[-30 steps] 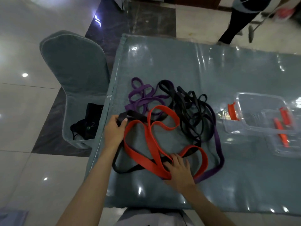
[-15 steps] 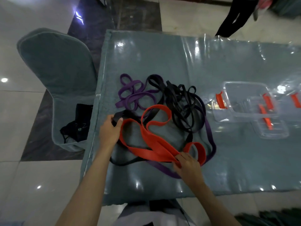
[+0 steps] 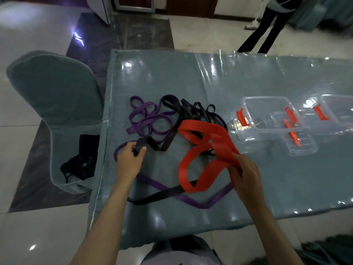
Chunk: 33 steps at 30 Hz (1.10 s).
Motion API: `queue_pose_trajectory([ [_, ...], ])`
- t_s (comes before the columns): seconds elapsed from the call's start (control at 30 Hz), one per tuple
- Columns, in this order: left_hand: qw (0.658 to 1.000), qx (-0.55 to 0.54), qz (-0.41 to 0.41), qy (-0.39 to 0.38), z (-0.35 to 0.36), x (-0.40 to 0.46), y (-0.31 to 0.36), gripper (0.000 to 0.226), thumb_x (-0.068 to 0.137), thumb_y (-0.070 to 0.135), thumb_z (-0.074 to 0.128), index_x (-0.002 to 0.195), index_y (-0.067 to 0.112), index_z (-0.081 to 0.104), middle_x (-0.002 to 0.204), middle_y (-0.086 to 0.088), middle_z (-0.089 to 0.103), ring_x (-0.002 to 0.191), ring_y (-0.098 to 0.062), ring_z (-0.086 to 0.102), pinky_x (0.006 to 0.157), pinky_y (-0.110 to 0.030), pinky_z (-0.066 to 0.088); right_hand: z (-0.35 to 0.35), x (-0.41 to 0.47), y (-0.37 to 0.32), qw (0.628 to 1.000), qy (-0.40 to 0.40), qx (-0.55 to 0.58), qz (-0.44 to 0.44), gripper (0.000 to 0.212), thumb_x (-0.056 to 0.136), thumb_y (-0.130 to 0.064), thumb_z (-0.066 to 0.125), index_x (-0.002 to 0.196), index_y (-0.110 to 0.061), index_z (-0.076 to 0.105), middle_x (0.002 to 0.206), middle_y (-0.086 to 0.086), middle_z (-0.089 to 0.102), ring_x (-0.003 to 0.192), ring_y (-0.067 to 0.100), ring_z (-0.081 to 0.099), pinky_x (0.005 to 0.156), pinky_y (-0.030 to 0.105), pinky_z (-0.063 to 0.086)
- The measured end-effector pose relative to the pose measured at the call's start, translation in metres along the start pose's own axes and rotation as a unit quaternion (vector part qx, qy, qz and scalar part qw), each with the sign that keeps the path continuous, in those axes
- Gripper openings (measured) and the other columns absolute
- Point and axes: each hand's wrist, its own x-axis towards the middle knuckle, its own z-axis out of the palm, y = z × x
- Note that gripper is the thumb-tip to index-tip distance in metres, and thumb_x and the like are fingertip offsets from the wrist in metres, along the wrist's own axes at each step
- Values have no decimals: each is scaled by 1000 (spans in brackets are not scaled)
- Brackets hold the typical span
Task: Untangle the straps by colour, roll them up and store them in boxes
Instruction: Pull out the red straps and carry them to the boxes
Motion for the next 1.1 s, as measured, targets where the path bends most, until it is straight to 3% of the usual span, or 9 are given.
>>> queue_pose_trajectory([
  [0.13, 983, 111, -25, -145, 3, 2, 5, 25, 100, 38, 70, 114, 19, 65, 111, -4, 72, 109, -29, 69, 92, -43, 55, -22, 17, -18, 994, 41, 87, 61, 41, 97, -34, 58, 135, -21, 61, 114, -4, 71, 95, 8, 65, 85, 15, 48],
  [0.23, 919, 283, -20, -273, 9, -7, 29, 72, 100, 53, 65, 158, 18, 40, 159, -16, 44, 146, -38, 45, 117, -48, 42, -27, 30, -28, 992, 47, 99, 56, 42, 96, -34, 55, 135, -21, 63, 114, -1, 71, 95, 7, 64, 87, 16, 50],
  [0.37, 948, 64, 155, -270, 21, -27, 97, 103, 85, 82, 65, 166, 47, 12, 176, 10, 9, 163, -17, 11, 129, -48, 22, -33, 44, -32, 998, -7, 70, 1, 41, 97, -26, 56, 132, -8, 67, 118, 0, 71, 102, 25, 70, 92, 44, 58],
  [0.47, 901, 20, 247, -356, 43, -37, 142, 132, 62, 81, 86, 157, 68, -4, 173, 28, -9, 162, -10, -6, 125, -49, 11, -44, 52, -38, 996, -27, 46, -71, 36, 99, -26, 55, 133, -21, 65, 120, -29, 61, 108, 2, 63, 98, 26, 53],
  [0.53, 881, 36, 281, -378, 61, -36, 160, 142, 55, 77, 92, 156, 69, -7, 175, 25, -6, 163, -10, -4, 130, -53, 10, -51, 58, -40, 995, -19, 41, -92, 34, 99, -23, 59, 132, -19, 66, 120, -26, 60, 107, 5, 63, 96, 25, 52],
  [0.63, 885, -22, 250, -392, 82, -25, 174, 145, 52, 70, 96, 161, 62, 1, 174, 20, 14, 162, -7, 14, 131, -52, 24, -62, 63, -41, 997, -1, 54, -62, 37, 92, -7, 66, 128, -18, 66, 109, -9, 66, 93, 10, 64, 88, 23, 52],
  [0.8, 862, 14, 296, -410, 115, -21, 196, 125, 54, 64, 95, 155, 58, 22, 160, 33, 27, 158, -13, 25, 128, -63, 21, -93, 80, -42, 987, 49, 155, 4, 28, 93, -19, 59, 120, -26, 67, 87, -36, 65, 75, -9, 62, 72, 6, 45],
  [0.97, 859, -102, 293, -408, 156, -46, 244, 119, 66, 39, 102, 155, 59, 27, 147, 29, 47, 135, 5, 52, 102, -13, 50, -145, 92, -38, 960, 111, 258, -17, 46, 96, -18, 55, 123, -55, 63, 113, -33, 68, 102, -11, 63, 91, 11, 47],
  [1.1, 839, -122, 271, -456, 200, -78, 277, 93, 78, 29, 96, 152, 52, 43, 146, 20, 60, 136, -3, 58, 108, -23, 50, -185, 85, 5, 934, 167, 315, -4, 36, 98, -18, 58, 125, -41, 64, 109, -16, 69, 99, -1, 63, 91, 19, 49],
])
